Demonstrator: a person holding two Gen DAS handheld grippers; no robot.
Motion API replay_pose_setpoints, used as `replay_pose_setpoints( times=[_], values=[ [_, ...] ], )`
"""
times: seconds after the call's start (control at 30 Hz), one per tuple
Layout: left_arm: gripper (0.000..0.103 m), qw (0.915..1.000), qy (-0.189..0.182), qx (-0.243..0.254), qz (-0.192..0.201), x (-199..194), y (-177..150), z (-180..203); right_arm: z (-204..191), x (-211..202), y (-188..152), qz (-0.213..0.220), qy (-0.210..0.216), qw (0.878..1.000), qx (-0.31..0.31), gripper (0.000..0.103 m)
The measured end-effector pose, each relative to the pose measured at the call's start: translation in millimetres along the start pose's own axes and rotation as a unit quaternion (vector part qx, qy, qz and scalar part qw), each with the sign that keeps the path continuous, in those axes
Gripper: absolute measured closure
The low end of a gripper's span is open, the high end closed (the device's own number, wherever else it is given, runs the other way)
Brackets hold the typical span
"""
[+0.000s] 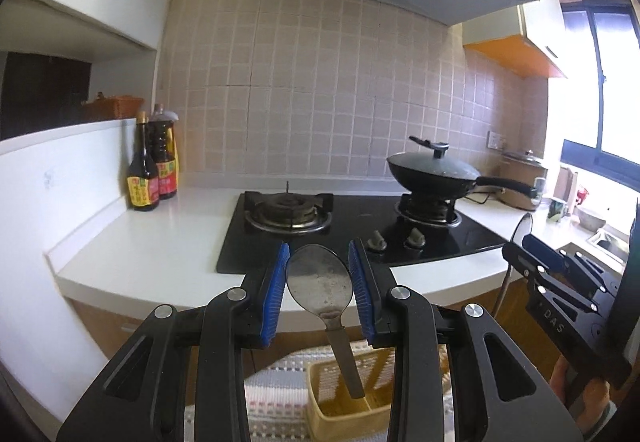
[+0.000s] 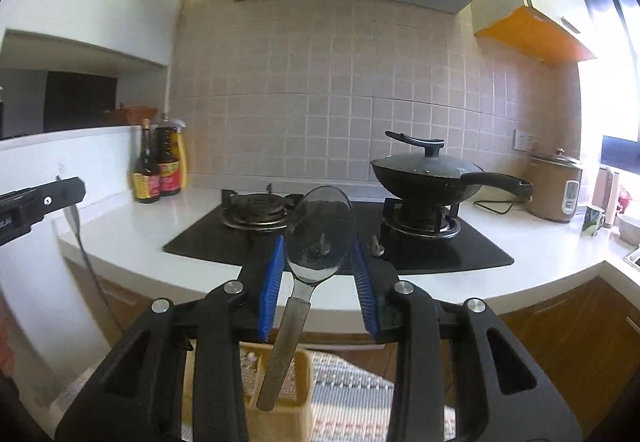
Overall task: Organize utensils
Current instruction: 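Lift both clear spoons over the yellow caddy and open both grippers, then withdraw both open grippers from the caddy back toward the table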
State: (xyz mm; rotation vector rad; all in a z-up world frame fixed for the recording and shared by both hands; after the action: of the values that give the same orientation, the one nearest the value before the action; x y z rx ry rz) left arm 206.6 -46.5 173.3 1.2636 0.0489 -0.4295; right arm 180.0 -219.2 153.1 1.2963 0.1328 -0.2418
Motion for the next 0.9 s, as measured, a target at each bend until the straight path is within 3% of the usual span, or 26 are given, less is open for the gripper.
replay_pose_setpoints(
  times=[0.3,0.6,0.7,0.77,0.83,0.9],
  values=[
    [0.073,0.9993,0.023,0.015,-0.025,52.4,-36.9,-14.1,-19.3,43.9,-34.5,-0.022,-0.017,0.999,-0.04,0.072],
    [0.073,0.9979,0.025,0.033,-0.05,72.0,-66.0,-16.2,-32.2,52.6,-57.6,-0.047,0.004,0.998,-0.051,0.072],
    [0.073,0.9974,0.026,0.038,-0.056,71.6,-70.5,-13.8,-33.8,51.7,-61.4,-0.06,0.028,0.997,-0.041,0.071],
    [0.072,0.9973,0.022,0.037,-0.059,68.9,-71.5,-13.0,-33.7,48.7,-62.3,-0.064,0.038,0.997,-0.035,0.063],
    [0.063,0.9974,0.018,0.032,-0.062,64.6,-71.3,-13.3,-30.9,40.4,-61.1,-0.06,0.046,0.997,-0.024,0.04],
    [0.061,0.9976,0.016,0.029,-0.061,59.4,-69.9,-13.7,-27.8,30.5,-58.2,-0.054,0.044,0.997,-0.018,0.04]
  ],
)
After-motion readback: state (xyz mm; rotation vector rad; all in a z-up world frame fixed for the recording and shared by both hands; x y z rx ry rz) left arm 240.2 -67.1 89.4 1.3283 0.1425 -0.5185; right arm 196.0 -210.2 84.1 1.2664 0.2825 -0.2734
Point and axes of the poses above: each gripper's, at about its wrist camera, not at the fingertips, and x roughly the way its jaws point, z to its right, y to its top, the point moved 6 cm from there along x, roughly the way its jaws point, and after that the axes turned 15 degrees about -x, right-handed, at the moved point
